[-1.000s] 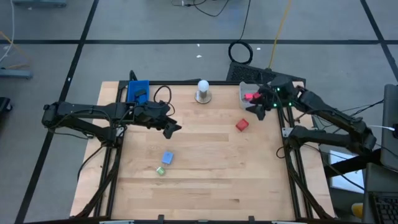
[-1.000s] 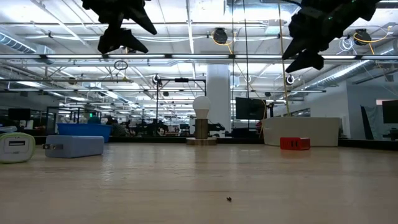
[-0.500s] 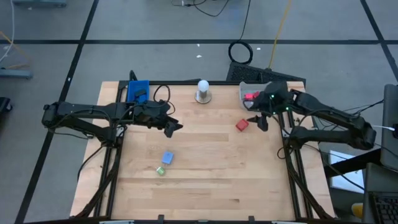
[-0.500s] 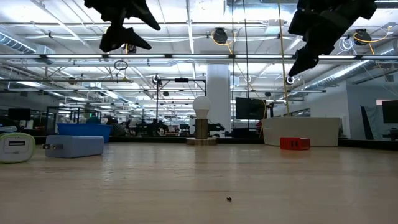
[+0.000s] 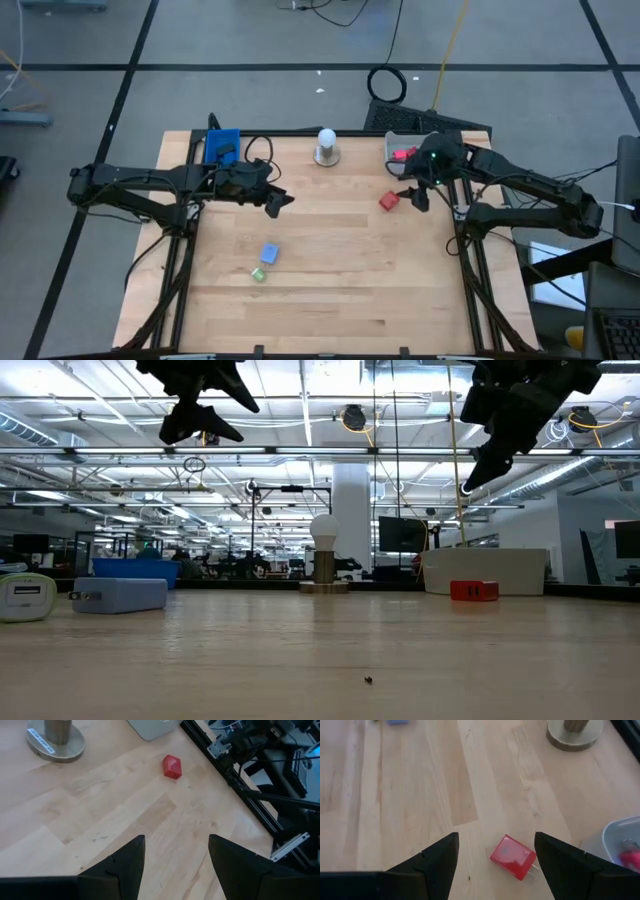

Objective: Pick & Place Office items
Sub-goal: Put the red charger adapter into the gray bin

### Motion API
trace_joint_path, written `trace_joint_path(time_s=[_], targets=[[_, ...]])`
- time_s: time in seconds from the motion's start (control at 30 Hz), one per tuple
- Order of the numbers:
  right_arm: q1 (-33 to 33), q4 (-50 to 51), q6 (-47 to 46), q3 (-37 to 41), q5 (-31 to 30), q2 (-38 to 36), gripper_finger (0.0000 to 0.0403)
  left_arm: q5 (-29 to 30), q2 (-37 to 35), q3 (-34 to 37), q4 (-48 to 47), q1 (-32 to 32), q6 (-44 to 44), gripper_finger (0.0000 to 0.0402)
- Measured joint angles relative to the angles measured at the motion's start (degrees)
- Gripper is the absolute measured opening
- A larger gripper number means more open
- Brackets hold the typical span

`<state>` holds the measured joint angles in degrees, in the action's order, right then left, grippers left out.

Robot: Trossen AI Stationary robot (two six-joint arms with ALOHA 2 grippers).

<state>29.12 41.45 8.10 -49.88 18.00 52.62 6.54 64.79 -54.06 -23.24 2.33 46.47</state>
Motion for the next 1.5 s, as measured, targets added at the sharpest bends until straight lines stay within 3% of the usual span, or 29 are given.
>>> trace_joint_path(time_s=[0.23, 0.43, 0.57, 0.93, 1.07, 1.33, 1.5], targets=[[0.0, 0.0, -15.4, 0.0, 0.1, 0.0, 0.0254, 2.9, 0.0, 0.0, 0.0, 0.2, -1.0, 0.0219], [-1.4, -3.0, -23.3, 0.0, -0.3, 0.0, 0.0254, 5.2, 0.0, 0.0, -0.2, 2.4, -5.1, 0.0218], [-1.6, -6.4, -29.4, 0.0, -4.2, 0.0, 0.0254, 5.5, 0.0, 0.0, -0.2, 4.7, -7.3, 0.0219], [-1.1, -9.1, -36.6, 0.0, -3.8, 0.0, 0.0254, 5.3, 0.0, 0.0, 1.1, 8.1, 2.5, 0.0218], [-1.1, -7.6, -36.8, 0.0, 4.4, 0.0, 0.0254, 5.3, 0.0, 0.0, 1.2, 8.1, 2.8, 0.0218], [-1.1, -20.6, -40.6, 0.0, 19.2, 0.0, 0.0254, 5.4, 0.0, 0.0, 1.3, 8.1, 2.8, 0.0219], [-1.1, -23.1, -41.1, 0.0, 25.8, 0.2, 0.0254, 5.4, 0.0, 0.0, 1.3, 8.1, 2.8, 0.0219]])
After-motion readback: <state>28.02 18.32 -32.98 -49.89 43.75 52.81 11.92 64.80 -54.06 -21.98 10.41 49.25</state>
